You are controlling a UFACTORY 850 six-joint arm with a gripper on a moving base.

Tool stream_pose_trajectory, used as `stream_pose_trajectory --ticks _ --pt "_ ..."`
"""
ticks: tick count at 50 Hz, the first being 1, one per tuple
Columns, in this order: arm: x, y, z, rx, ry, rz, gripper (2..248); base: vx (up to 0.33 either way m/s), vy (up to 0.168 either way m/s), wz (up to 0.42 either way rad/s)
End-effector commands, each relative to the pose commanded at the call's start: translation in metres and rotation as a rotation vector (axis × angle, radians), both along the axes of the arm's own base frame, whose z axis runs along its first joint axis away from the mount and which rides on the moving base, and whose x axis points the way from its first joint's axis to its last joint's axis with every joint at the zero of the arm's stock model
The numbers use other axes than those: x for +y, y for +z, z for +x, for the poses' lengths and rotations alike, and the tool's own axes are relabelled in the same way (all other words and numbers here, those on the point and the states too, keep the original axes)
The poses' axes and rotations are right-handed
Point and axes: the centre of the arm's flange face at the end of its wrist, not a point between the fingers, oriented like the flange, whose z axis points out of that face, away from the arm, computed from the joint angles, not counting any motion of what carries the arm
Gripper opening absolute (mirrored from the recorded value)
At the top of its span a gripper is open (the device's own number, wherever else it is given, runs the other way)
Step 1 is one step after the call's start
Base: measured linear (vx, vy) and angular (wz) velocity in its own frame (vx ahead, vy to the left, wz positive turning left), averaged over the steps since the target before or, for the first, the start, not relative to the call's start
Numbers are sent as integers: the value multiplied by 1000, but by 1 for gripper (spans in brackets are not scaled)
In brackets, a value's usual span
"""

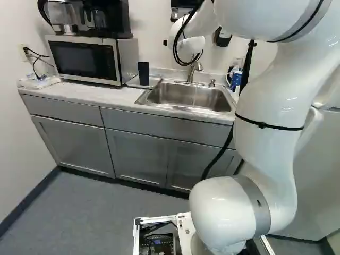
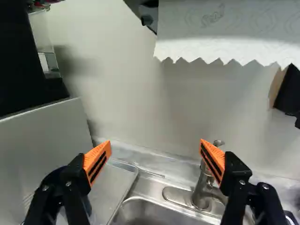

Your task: Rinse the cup and place it in the tray

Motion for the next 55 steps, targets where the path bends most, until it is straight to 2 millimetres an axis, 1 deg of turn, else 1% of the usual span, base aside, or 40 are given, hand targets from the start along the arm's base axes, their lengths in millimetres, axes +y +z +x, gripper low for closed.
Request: stream_pose_trajectory --ticks 9,22,47,55 --pt "-13 9 11 -21 -20 0 247 0 0 0" --pt "-26 20 33 -36 -40 0 247 0 0 0" --pt "-52 10 79 -18 -74 1 247 0 0 0" --pt "-56 6 95 -13 -77 1 247 0 0 0"
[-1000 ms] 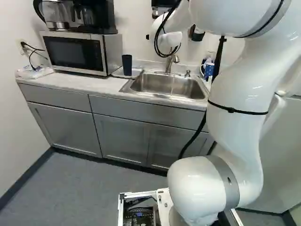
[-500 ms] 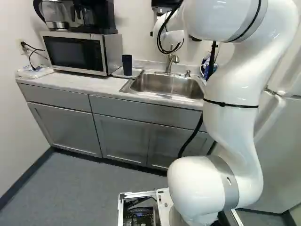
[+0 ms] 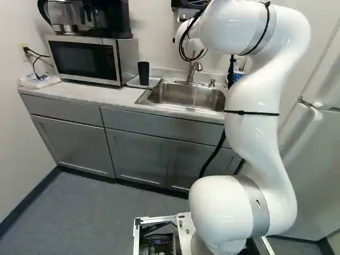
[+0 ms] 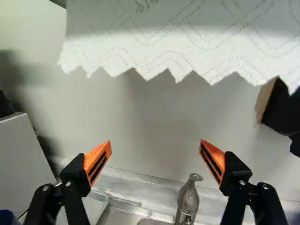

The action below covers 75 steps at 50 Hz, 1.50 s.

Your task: Rinse the cup and place it in the tray

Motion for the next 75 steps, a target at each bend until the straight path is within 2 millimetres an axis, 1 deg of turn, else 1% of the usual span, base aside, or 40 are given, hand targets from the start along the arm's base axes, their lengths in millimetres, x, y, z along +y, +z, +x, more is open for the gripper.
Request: stream_pose_trajectory --ticks 9,14,44,75 --pt "1 -6 17 15 3 1 247 0 0 0" --pt "2 -8 23 29 5 2 247 0 0 0" --pt "2 -18 22 132 9 10 247 0 0 0" --pt "5 -18 20 139 14 10 247 0 0 0"
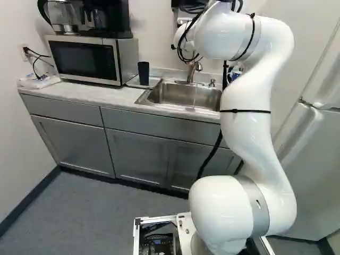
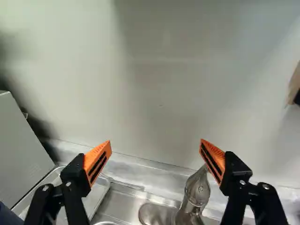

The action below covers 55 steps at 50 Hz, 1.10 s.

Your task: Rinse the cup and place it in the tray

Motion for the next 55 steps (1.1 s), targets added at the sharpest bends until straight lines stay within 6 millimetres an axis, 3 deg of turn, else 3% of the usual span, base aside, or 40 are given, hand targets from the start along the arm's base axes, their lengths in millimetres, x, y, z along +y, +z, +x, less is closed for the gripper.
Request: stream_pose_trajectory --ticks 55 --pt "2 -4 -29 112 4 7 247 0 0 0"
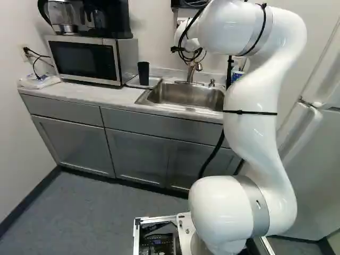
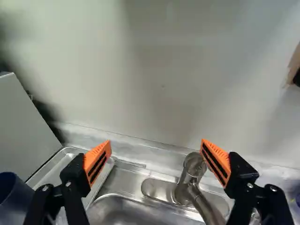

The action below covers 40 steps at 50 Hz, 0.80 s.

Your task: Rinse the cup and place it in the tray

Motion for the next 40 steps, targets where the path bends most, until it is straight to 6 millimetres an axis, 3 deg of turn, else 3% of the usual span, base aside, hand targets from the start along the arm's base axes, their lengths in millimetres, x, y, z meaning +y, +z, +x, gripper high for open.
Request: stream_pose_trajectory --ticks 40 --pt "0 3 -20 12 -1 1 247 0 0 0"
